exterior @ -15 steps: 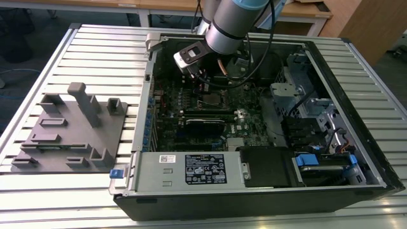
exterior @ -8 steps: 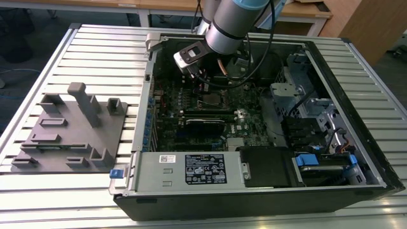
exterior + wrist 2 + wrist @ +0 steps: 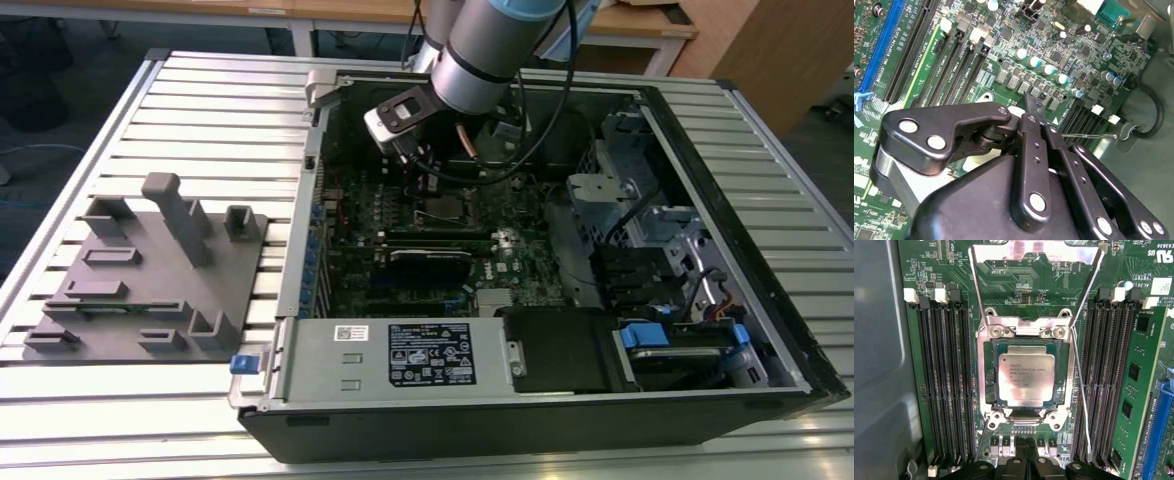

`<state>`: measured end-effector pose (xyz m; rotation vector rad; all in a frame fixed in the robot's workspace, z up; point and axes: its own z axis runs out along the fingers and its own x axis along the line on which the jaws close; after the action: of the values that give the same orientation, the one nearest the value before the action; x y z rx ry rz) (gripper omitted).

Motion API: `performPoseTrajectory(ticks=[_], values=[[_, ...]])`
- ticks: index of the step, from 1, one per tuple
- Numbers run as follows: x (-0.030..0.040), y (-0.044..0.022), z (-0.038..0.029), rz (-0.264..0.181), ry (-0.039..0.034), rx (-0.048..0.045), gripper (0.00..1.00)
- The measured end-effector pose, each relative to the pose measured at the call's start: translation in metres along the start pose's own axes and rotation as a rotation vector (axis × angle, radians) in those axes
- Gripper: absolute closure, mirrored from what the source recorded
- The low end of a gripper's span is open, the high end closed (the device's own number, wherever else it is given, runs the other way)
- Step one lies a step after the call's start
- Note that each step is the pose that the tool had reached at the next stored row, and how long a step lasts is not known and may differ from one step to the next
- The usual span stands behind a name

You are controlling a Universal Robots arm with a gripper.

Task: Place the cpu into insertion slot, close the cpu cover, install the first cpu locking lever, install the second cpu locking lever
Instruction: 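Place the cpu into insertion slot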

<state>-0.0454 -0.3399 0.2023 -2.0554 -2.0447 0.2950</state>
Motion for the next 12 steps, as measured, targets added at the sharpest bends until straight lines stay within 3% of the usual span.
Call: performPoseTrajectory(ticks=[12], values=[[0.0000, 0.0000, 0.0000, 0.000, 0.0000, 0.0061, 0.90]])
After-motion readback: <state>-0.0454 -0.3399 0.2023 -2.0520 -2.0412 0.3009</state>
